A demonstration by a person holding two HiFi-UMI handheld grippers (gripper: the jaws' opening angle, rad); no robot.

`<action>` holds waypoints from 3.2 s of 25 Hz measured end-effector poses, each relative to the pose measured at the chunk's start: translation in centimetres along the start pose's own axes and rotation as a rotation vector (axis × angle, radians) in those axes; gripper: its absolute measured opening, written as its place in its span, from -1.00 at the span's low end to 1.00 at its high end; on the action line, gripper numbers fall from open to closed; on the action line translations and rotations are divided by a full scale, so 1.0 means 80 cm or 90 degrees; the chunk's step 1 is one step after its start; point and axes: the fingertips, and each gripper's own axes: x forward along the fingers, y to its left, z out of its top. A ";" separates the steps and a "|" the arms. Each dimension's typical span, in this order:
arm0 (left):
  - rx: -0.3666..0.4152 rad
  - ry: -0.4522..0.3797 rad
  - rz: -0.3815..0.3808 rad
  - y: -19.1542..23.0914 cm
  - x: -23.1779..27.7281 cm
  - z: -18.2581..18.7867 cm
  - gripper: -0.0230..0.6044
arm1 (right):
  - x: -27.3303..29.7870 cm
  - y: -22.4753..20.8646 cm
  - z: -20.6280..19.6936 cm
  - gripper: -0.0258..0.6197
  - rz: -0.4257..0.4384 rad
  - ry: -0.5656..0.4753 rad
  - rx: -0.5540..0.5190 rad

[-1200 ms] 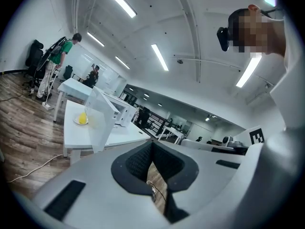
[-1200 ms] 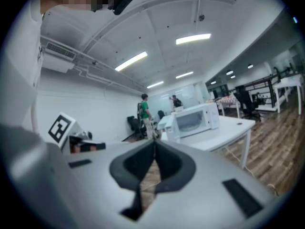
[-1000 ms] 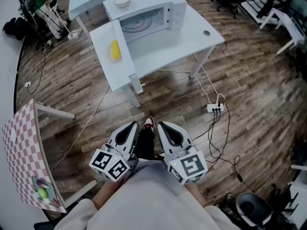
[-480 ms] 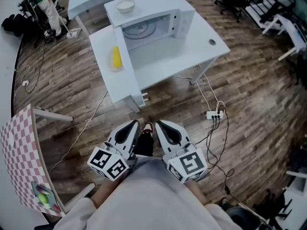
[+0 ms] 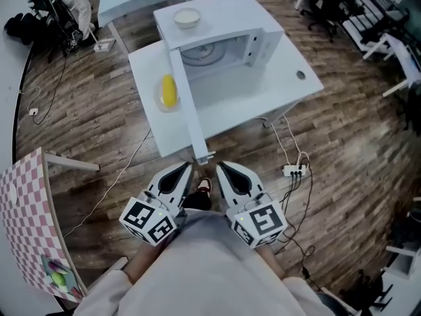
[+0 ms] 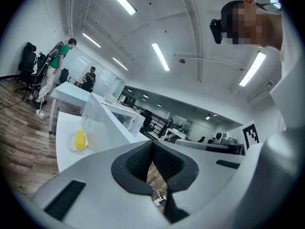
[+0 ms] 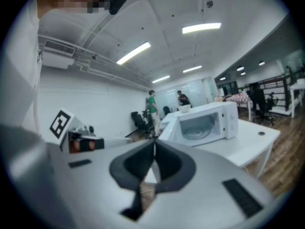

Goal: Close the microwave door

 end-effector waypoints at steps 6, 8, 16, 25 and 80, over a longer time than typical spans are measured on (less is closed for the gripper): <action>-0.002 0.011 -0.019 0.043 0.012 0.015 -0.87 | 0.040 -0.014 0.012 -0.85 -0.014 -0.002 -0.005; -0.002 0.015 -0.029 0.052 0.015 0.017 -0.87 | 0.049 -0.018 0.014 -0.85 -0.021 0.000 -0.009; 0.004 0.040 -0.074 0.057 0.028 0.007 -0.87 | 0.052 -0.031 0.008 -0.85 -0.058 0.008 -0.002; 0.013 0.079 -0.103 0.048 0.033 -0.009 -0.87 | 0.053 -0.043 0.007 -0.85 -0.047 0.003 0.026; -0.055 0.141 -0.185 0.044 0.095 -0.023 -0.87 | 0.084 -0.107 -0.001 -0.85 -0.047 0.071 0.023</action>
